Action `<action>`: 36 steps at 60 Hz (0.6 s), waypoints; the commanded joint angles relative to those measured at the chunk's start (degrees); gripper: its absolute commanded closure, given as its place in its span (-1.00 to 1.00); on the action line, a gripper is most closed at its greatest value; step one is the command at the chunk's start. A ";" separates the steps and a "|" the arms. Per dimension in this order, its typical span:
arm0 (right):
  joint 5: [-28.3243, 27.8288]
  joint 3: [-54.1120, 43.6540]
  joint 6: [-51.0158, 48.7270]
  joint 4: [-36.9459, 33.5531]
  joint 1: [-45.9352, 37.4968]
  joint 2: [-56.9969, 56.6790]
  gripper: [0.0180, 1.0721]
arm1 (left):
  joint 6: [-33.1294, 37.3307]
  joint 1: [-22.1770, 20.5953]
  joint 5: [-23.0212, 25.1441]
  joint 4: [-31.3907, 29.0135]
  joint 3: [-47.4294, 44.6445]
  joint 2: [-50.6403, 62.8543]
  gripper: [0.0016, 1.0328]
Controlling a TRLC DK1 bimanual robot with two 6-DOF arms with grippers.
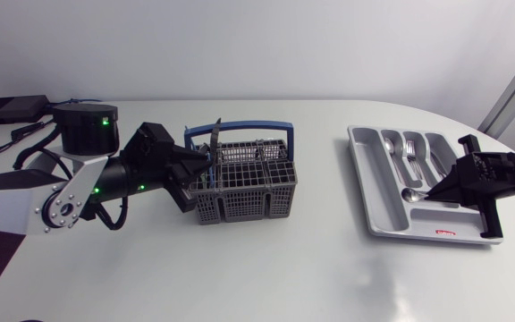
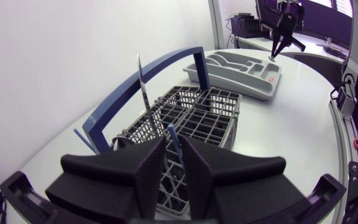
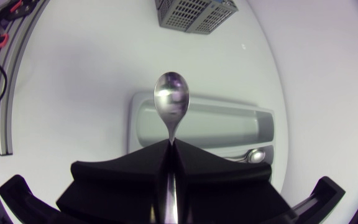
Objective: Unload the cutlery basket into the drawer organizer.
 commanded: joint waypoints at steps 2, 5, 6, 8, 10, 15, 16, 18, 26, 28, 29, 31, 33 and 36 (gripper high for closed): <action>1.84 1.98 -7.81 -0.81 -3.14 4.57 0.89 | -1.40 0.02 0.31 0.87 -1.46 0.89 0.75; 2.72 2.59 -9.30 -0.10 -4.54 6.68 0.89 | -1.40 0.02 0.31 0.87 -1.46 0.98 0.78; 3.07 3.03 -9.74 0.51 -5.25 7.83 0.89 | -1.49 0.02 0.31 0.95 -1.37 1.16 0.78; 3.42 3.47 -10.27 1.13 -5.95 9.14 0.89 | -1.84 0.02 0.31 1.31 -1.46 1.25 0.78; 4.12 3.91 -10.88 1.74 -6.74 10.55 0.89 | -2.02 0.02 0.31 1.39 -1.37 1.25 0.78; 5.00 4.88 -11.50 3.06 -7.80 13.10 0.89 | -2.28 -0.16 0.40 1.39 -1.29 1.25 0.79; 5.09 4.97 -11.67 3.41 -7.97 13.45 0.89 | -2.28 -0.16 0.31 1.39 -1.20 1.25 0.81; 5.53 5.05 -11.85 4.12 -8.24 14.24 0.89 | -2.37 -0.16 0.31 1.39 -1.20 1.42 0.81; 6.94 4.88 -12.20 6.75 -8.76 16.88 0.89 | -2.89 0.02 0.75 2.01 -1.20 1.95 0.86; 7.38 4.70 -12.11 7.54 -8.76 17.58 0.89 | -2.89 0.02 0.84 2.18 -1.37 1.95 0.86; 7.55 4.70 -12.11 7.89 -8.85 17.93 0.89 | -2.89 0.02 0.84 2.18 -1.37 1.95 0.87; 7.99 4.53 -12.11 8.42 -8.94 18.64 0.89 | -2.89 0.02 0.92 2.36 -1.55 1.95 0.89; 8.17 4.35 -12.02 8.95 -9.03 19.25 0.89 | -2.89 0.02 0.92 2.62 -1.64 1.95 0.89; 8.96 3.82 -12.02 10.53 -9.03 19.95 0.89 | -2.89 0.02 1.19 2.80 -1.81 1.95 0.93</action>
